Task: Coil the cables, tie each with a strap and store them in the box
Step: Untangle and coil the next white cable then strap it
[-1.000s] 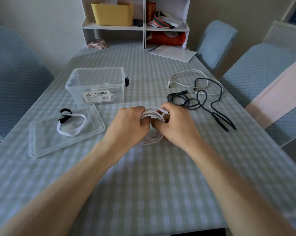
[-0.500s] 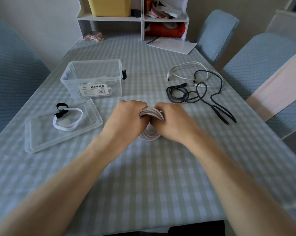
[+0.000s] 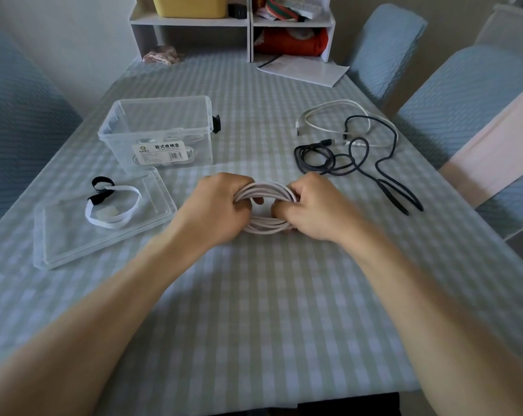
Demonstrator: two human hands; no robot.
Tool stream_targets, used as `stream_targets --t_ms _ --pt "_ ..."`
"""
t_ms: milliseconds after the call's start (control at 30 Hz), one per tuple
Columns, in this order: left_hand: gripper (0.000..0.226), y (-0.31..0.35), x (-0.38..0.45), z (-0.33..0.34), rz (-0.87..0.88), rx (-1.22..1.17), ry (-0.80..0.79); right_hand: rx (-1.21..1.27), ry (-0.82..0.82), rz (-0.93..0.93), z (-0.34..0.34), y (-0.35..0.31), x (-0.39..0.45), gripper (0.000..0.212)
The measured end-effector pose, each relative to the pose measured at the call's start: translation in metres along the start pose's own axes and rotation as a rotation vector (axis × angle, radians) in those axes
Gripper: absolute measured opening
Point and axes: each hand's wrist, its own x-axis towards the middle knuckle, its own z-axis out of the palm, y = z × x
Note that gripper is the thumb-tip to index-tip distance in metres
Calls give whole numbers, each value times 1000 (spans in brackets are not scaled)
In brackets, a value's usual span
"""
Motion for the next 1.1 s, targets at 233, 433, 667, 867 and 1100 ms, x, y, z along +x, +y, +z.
stream_targets --t_ms 233,433,667,867,1100 --pt "28 8 -5 0 -56 -66 -128 121 -91 73 -8 8 6 27" --pt "30 10 1 10 -228 -196 -89 11 23 -100 -1 8 3 30" --pt "21 1 6 -2 -233 -50 29 -168 -63 -141 -18 -1 -9 73" --pt "22 19 8 -5 -232 -46 19 -612 147 -372 16 -20 -8 95" --pt "24 25 2 -12 -245 -25 -37 -640 405 -395 27 -15 -2 35"
